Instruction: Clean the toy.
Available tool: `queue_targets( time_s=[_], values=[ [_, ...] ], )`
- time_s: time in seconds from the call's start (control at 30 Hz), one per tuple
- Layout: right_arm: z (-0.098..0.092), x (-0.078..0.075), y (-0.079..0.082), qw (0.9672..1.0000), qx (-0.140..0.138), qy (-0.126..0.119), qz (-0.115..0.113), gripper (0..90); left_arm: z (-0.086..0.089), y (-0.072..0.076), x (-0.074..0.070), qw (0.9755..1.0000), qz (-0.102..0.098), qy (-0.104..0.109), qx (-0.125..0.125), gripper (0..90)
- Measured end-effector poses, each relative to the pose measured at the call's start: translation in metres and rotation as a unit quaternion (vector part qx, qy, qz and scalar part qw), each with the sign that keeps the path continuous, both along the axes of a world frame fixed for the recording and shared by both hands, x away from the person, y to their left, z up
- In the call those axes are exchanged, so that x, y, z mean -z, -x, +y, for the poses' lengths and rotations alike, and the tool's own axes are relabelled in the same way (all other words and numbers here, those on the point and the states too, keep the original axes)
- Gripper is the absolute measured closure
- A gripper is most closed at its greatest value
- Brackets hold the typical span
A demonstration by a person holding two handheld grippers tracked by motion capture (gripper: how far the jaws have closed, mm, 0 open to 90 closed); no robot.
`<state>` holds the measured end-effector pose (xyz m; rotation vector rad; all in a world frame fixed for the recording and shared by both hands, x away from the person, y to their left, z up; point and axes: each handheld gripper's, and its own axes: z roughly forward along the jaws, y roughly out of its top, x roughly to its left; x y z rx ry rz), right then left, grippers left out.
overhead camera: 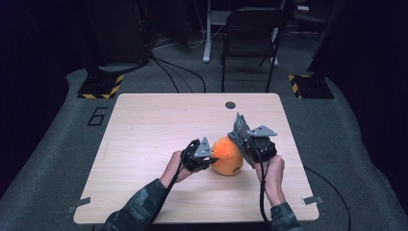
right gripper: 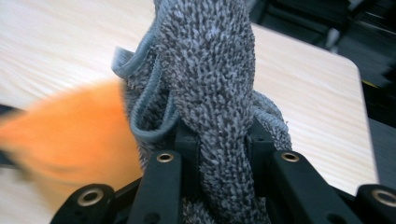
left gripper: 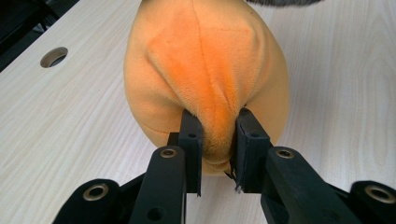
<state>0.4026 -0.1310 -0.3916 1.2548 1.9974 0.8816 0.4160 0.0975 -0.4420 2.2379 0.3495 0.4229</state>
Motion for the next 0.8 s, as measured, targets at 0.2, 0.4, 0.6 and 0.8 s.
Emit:
queue_targets(
  time_s=[0.2, 0.4, 0.6, 0.8],
  values=[
    [0.028, -0.019, 0.019, 0.9948, -0.086, -0.054, 0.004, 72.0, 0.000, 0.000, 0.000, 1.0000, -0.003, -0.006, -0.002, 75.2],
    [0.058, 0.007, 0.014, 0.9955, -0.092, 0.014, 0.014, 71.9, -0.001, 0.000, 0.002, 0.9999, -0.003, -0.011, -0.002, 75.4],
    [0.038, 0.012, 0.004, 0.9973, -0.027, 0.066, -0.018, 71.7, 0.000, -0.001, 0.004, 1.0000, 0.006, -0.003, -0.005, 75.3],
    [0.026, 0.014, 0.001, 0.9982, -0.016, 0.054, -0.019, 71.3, 0.003, -0.006, 0.005, 0.9997, 0.021, 0.007, -0.013, 75.1]
  ],
)
